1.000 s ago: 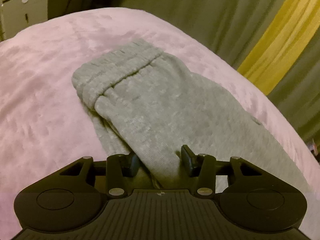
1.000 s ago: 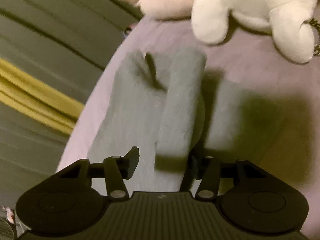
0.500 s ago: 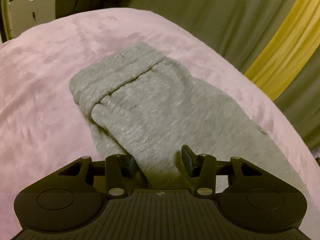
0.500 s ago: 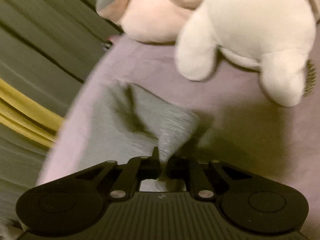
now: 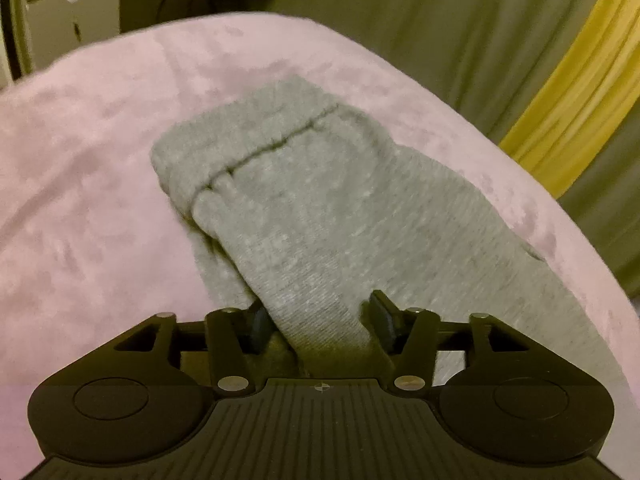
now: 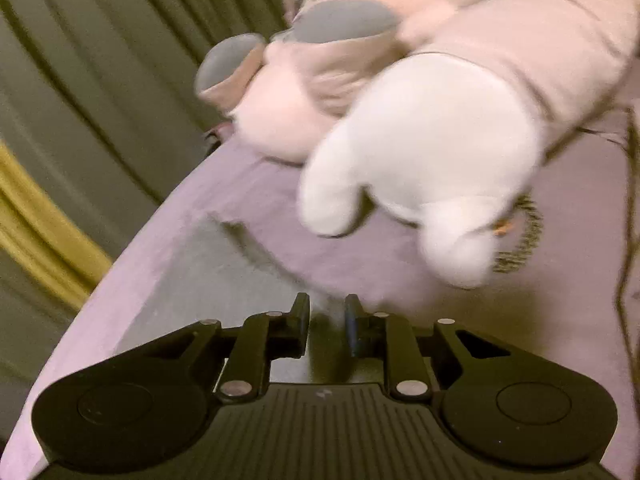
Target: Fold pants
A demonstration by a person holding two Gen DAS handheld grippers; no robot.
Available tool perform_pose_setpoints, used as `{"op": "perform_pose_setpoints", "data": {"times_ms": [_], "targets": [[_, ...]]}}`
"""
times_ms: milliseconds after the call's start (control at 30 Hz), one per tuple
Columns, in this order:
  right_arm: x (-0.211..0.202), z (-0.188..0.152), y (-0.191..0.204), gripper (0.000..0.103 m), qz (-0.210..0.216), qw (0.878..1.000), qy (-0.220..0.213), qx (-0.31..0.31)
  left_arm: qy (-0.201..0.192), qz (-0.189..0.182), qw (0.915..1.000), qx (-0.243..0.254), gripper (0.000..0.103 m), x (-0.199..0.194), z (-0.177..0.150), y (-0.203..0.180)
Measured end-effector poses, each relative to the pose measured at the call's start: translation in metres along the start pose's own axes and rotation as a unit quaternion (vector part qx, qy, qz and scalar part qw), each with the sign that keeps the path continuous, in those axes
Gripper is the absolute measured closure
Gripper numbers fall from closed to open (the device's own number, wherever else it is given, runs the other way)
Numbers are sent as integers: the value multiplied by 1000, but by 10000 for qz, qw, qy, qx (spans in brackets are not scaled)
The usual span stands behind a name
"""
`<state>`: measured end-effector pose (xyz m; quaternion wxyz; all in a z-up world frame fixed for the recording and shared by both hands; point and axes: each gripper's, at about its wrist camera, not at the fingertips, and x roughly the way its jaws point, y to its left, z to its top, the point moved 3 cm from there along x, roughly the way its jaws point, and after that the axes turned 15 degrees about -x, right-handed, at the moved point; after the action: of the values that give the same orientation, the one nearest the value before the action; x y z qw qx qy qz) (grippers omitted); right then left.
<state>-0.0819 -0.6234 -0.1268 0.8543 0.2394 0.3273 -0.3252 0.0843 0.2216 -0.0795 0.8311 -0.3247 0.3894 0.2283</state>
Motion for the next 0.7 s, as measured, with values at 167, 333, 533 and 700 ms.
{"op": "perform_pose_setpoints", "data": {"times_ms": [167, 333, 533, 700], "targets": [[-20, 1, 23, 54, 409, 9979, -200, -459, -1035, 247, 9942, 168, 13, -46, -4, -15], [-11, -1, 77, 19, 1063, 9895, -211, -957, -1248, -205, 9898, 658, 6, -72, -35, -47], [35, -50, 121, 6, 1301, 9783, 1120, -1159, -218, -551, 9845, 1649, 6, -47, -95, -95], [49, -53, 129, 4, 1023, 9724, 1439, -1527, 74, -452, 9663, 2533, 6, -20, -138, -117]]}}
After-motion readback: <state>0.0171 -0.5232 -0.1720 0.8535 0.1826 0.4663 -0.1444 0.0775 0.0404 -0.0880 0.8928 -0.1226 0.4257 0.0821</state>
